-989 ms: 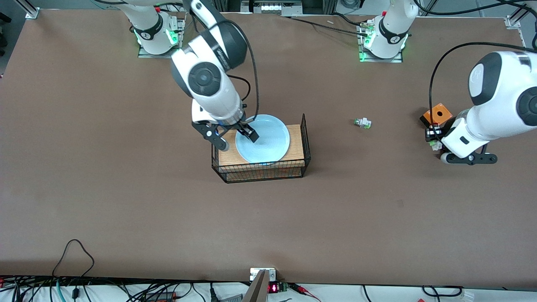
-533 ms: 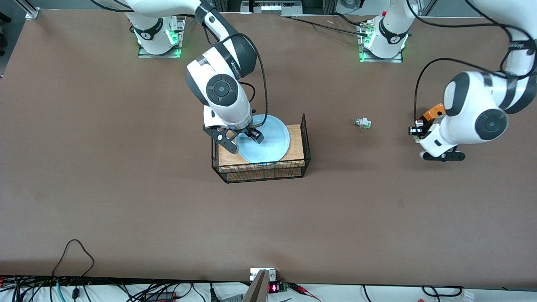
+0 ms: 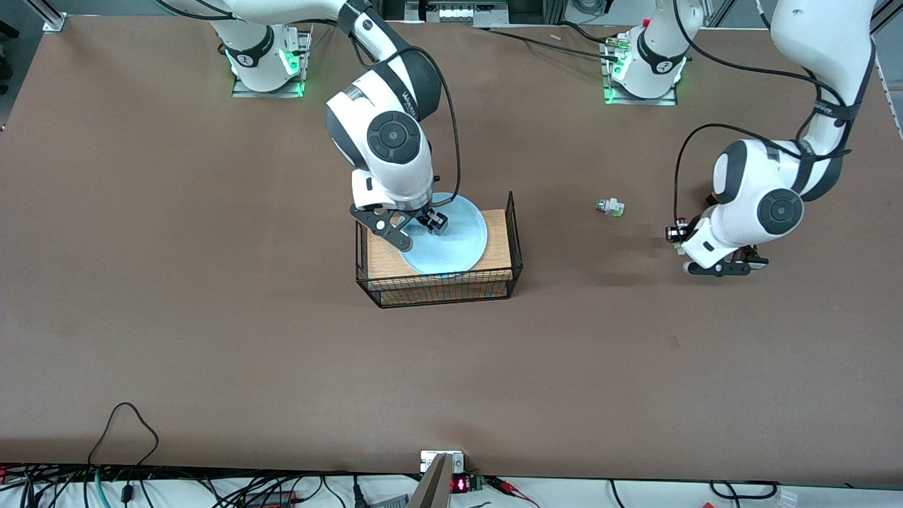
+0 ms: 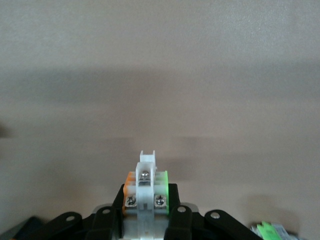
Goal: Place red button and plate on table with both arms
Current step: 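Lower the button near the orange box while the right gripper grips the plate, then open the left gripper to release the button and draw back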
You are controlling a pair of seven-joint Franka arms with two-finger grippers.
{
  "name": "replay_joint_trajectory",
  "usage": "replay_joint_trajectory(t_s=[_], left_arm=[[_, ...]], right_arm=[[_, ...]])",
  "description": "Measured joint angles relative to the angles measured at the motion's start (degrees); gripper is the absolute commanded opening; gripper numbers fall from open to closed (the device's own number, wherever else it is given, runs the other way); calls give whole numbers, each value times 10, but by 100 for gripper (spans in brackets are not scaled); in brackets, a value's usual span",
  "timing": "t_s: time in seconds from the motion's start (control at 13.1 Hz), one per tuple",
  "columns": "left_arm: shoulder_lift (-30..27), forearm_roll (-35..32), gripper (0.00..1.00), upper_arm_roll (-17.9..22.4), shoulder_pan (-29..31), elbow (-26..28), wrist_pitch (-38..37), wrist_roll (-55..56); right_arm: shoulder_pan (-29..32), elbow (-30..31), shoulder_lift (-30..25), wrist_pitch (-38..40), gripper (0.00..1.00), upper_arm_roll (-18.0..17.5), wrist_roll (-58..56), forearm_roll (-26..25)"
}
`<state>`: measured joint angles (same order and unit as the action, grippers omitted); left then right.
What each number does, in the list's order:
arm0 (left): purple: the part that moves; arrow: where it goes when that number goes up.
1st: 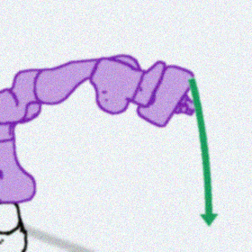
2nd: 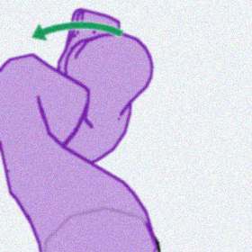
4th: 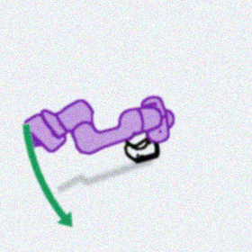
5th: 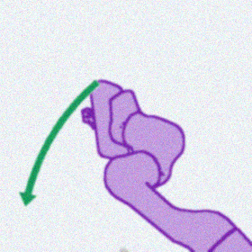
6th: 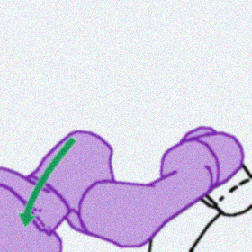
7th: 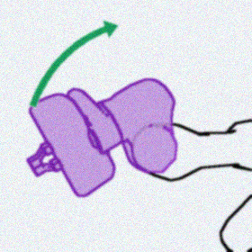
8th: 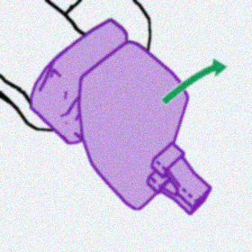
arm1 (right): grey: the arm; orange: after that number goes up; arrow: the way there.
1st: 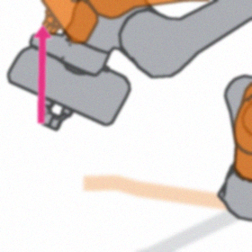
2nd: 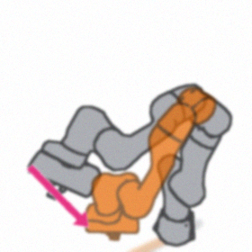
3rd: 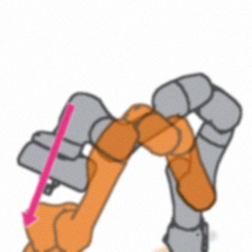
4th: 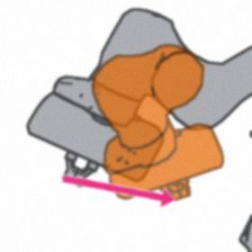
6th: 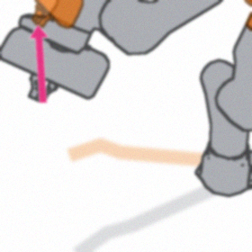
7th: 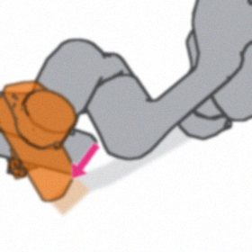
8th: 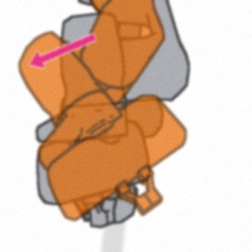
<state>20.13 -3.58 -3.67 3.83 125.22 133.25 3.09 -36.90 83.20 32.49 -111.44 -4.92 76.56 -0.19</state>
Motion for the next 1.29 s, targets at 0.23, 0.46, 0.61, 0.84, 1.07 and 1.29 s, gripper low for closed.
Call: replay_joint_trajectory(t_s=[0.23, 0.46, 0.61, 0.84, 1.07, 1.29], left_arm=[[11, 0, 1, 0, 0, 18, 54, 0], [24, 0, 51, 0, 0, 26, 80, -2], [28, 0, 100, -1, 0, 26, 82, -6], [26, 0, 100, -2, -1, 21, 74, -8], [4, 0, 100, -6, -2, -7, 24, -8], [-24, 0, 100, -9, -3, -100, -110, -8]], right_arm=[[0, 1, 1, 5, 77, 1, 0, 0], [0, 2, 2, 28, 85, 2, 0, 0], [1, 2, 1, 35, 79, 4, 0, 0], [0, 2, 2, 54, 54, 5, -5, 0], [0, 2, 2, 68, 30, 5, -11, 0], [0, 1, 1, 85, 12, 5, -12, 3]])
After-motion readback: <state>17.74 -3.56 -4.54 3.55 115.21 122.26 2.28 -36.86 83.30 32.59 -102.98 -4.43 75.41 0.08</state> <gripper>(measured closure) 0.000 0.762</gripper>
